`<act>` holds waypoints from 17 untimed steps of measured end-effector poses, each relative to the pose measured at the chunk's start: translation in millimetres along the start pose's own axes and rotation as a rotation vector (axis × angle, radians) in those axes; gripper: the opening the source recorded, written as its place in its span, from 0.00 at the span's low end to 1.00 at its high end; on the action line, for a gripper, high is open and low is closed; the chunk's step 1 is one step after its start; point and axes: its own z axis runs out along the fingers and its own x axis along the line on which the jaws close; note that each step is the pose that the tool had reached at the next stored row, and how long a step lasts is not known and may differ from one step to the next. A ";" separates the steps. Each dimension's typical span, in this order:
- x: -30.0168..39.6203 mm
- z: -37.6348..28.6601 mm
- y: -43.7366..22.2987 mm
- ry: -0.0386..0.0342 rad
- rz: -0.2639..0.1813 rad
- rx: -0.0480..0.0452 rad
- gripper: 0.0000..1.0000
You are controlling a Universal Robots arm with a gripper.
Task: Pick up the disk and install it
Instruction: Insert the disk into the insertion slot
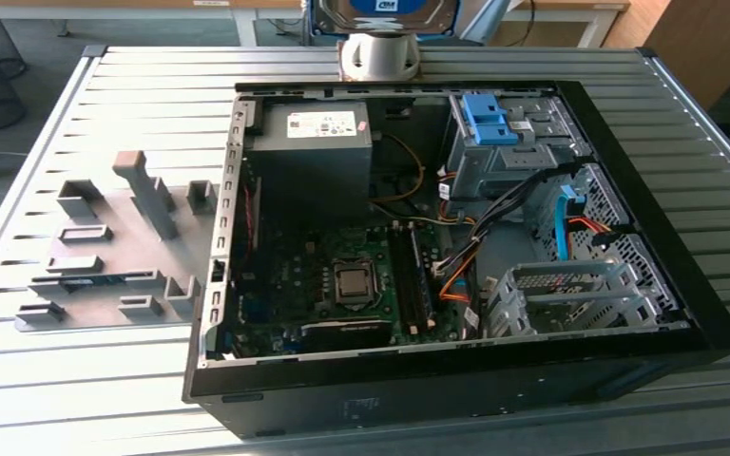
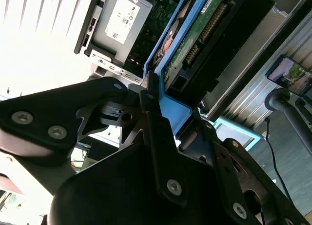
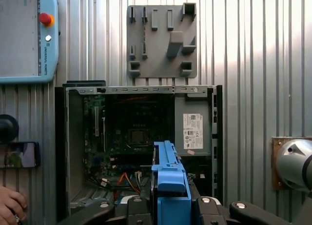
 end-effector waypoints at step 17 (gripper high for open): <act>12.0 5.0 -21.9 0.0002 0.000 -0.0037 0.37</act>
